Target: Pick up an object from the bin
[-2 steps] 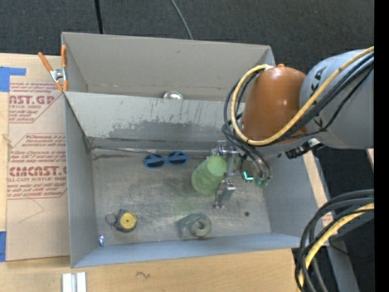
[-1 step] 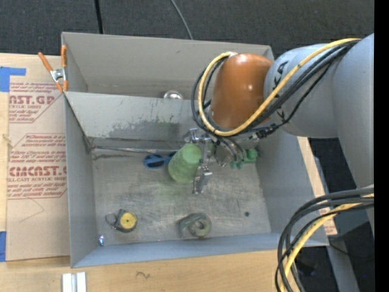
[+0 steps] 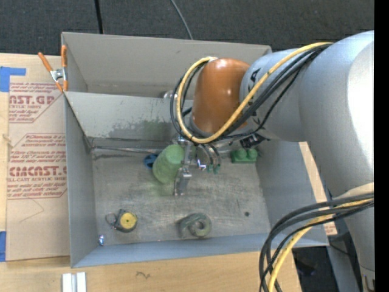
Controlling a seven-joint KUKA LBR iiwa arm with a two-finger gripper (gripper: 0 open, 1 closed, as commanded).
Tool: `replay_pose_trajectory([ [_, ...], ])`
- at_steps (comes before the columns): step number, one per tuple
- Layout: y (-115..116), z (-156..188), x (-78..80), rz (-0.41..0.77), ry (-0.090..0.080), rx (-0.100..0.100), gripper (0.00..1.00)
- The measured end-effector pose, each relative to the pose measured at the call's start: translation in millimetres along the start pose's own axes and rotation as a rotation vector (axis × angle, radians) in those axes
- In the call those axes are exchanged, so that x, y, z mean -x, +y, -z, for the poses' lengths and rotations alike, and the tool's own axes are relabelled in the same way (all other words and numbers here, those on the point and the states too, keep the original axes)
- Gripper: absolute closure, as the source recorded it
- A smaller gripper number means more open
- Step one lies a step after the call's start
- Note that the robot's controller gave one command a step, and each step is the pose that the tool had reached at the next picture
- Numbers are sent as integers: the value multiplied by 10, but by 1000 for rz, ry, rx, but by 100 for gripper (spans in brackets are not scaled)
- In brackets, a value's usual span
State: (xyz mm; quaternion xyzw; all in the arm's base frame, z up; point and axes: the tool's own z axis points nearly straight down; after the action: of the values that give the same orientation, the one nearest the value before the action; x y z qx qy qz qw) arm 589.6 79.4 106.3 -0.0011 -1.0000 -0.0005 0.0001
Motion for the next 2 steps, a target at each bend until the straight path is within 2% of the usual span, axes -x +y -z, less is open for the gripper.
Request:
replay_pose_trajectory([
  [1, 189, -313, 53, -81, -14, -1, 0],
  [2, 187, -305, 52, -80, -14, 0, 100],
])
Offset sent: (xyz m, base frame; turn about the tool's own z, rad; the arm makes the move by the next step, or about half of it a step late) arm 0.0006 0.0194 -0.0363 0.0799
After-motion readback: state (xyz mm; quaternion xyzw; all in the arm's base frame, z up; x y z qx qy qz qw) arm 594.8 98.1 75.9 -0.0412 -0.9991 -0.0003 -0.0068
